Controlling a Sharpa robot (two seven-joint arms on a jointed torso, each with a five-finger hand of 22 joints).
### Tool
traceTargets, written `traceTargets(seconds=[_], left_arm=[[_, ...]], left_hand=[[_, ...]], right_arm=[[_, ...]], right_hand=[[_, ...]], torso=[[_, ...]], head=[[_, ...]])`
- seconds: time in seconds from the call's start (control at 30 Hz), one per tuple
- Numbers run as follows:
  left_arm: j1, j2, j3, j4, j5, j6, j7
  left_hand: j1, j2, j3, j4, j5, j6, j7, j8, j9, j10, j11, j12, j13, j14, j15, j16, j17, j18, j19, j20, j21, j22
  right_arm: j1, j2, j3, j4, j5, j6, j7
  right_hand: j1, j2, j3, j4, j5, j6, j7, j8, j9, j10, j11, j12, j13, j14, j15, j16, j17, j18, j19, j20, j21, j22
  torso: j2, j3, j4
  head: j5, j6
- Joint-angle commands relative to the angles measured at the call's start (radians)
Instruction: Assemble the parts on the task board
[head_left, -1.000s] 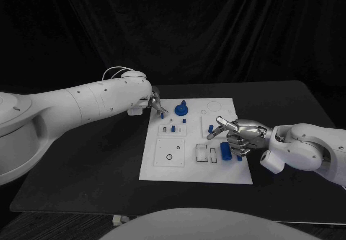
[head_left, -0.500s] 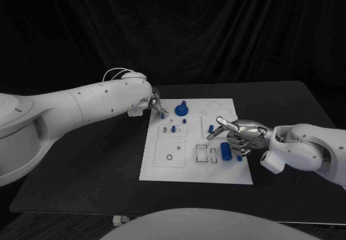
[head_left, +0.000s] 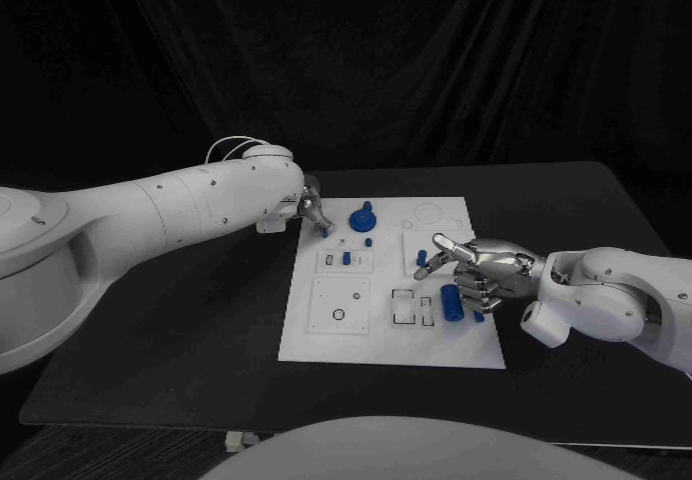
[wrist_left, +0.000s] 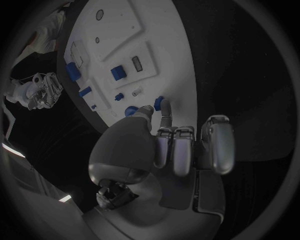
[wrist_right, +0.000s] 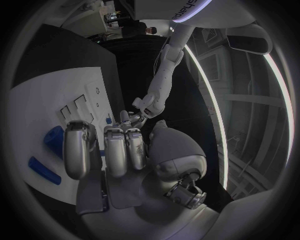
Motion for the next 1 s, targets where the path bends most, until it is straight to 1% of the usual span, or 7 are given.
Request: traceTargets(seconds=[0.03,0.2,0.27,0.57,0.67,0.7,1.0], left_arm=[[-0.002,0.004,0.001,-0.001,0.001,-0.003,0.023],[-0.003,0.006,0.001,-0.003,0.001,0.001,0.024],[-0.003,0.007,0.001,-0.003,0.001,0.002,0.024],[-0.003,0.007,0.001,-0.003,0.001,0.004,0.026],[-0.003,0.007,0.001,-0.003,0.001,0.004,0.025],[-0.003,0.007,0.001,-0.003,0.001,0.004,0.025],[-0.003,0.006,0.001,-0.002,0.001,0.006,0.018]], left_hand=[[0.01,0.002,0.005,-0.001,0.007,0.006,-0.001,-0.003,-0.001,0.108,0.0,0.0,0.263,0.108,0.002,0.007,0.263,0.009,0.036,0.004,-0.005,0.202],[0.019,-0.002,0.013,-0.003,0.019,0.011,-0.002,-0.002,0.0,0.108,-0.001,0.0,0.263,0.108,0.001,0.007,0.263,0.009,0.036,0.003,-0.005,0.202],[0.025,-0.004,0.019,-0.004,0.029,0.014,-0.004,-0.001,0.001,0.108,-0.003,0.0,0.263,0.108,0.0,0.007,0.263,0.009,0.036,0.002,-0.005,0.202],[0.04,-0.012,0.032,-0.008,0.038,0.021,-0.008,0.005,0.006,0.108,-0.006,0.0,0.263,0.108,-0.002,0.007,0.263,0.01,0.035,0.0,-0.006,0.201],[0.055,-0.017,0.05,-0.012,0.027,0.02,-0.01,0.007,0.009,0.108,-0.008,0.0,0.263,0.108,-0.005,0.007,0.263,0.01,0.036,-0.002,-0.006,0.201],[0.064,-0.021,0.066,-0.012,0.006,0.019,-0.011,0.008,0.011,0.108,-0.009,0.0,0.263,0.108,-0.006,0.007,0.263,0.01,0.036,-0.003,-0.006,0.201],[0.08,-0.035,0.097,-0.015,0.003,0.019,-0.013,0.01,0.015,0.108,-0.011,0.0,0.263,0.108,-0.008,0.007,0.263,0.01,0.036,-0.005,-0.007,0.201]], right_arm=[[-0.002,-0.001,0.0,0.004,-0.001,0.012,-0.01],[-0.002,-0.002,0.0,0.006,-0.001,0.012,-0.01],[-0.002,-0.002,0.0,0.006,-0.001,0.011,-0.01],[-0.002,-0.003,0.0,0.006,-0.001,0.011,-0.012],[-0.002,-0.003,0.0,0.007,-0.001,0.012,-0.012],[-0.002,-0.002,0.0,0.007,-0.001,0.011,-0.013],[-0.002,-0.003,0.0,0.007,-0.001,0.011,-0.014]], right_hand=[[-0.007,0.001,0.006,-0.002,-0.002,-0.005,0.003,0.004,-0.001,0.104,0.006,0.003,0.263,0.098,0.008,-0.005,0.238,0.007,0.02,0.007,-0.006,0.205],[-0.007,0.001,0.006,-0.002,-0.002,-0.005,0.003,0.004,-0.001,0.104,0.006,0.003,0.263,0.098,0.008,-0.005,0.238,0.007,0.02,0.007,-0.006,0.205],[-0.007,0.001,0.006,-0.002,-0.002,-0.005,0.003,0.004,-0.001,0.104,0.006,0.003,0.263,0.098,0.008,-0.005,0.238,0.007,0.02,0.007,-0.006,0.205],[-0.008,0.001,0.007,-0.003,-0.001,-0.004,0.003,0.005,-0.001,0.104,0.006,0.003,0.263,0.097,0.008,-0.006,0.235,0.007,0.018,0.007,-0.008,0.204],[-0.008,0.001,0.007,-0.003,-0.001,-0.004,0.003,0.005,-0.001,0.104,0.006,0.003,0.263,0.097,0.008,-0.006,0.234,0.008,0.017,0.007,-0.009,0.203],[-0.008,0.001,0.007,-0.003,-0.001,-0.004,0.003,0.005,-0.001,0.104,0.006,0.003,0.263,0.097,0.008,-0.006,0.234,0.008,0.017,0.007,-0.009,0.203],[-0.008,0.001,0.008,-0.002,-0.002,-0.004,0.003,0.005,-0.002,0.104,0.006,0.003,0.263,0.096,0.008,-0.007,0.231,0.009,0.015,0.007,-0.012,0.202]], torso=[[0.0,0.0001,0.0],[0.0,0.0002,0.0001],[0.0,0.0001,0.0],[0.0,0.0,0.0],[0.0,-0.0001,-0.0002],[0.0,0.0002,-0.0002],[0.0,0.0001,0.0001]], head=[[0.0,0.0],[0.0,0.0],[0.0,0.0],[0.0,0.0],[0.0,0.0],[0.0,0.0],[0.002,0.0]])
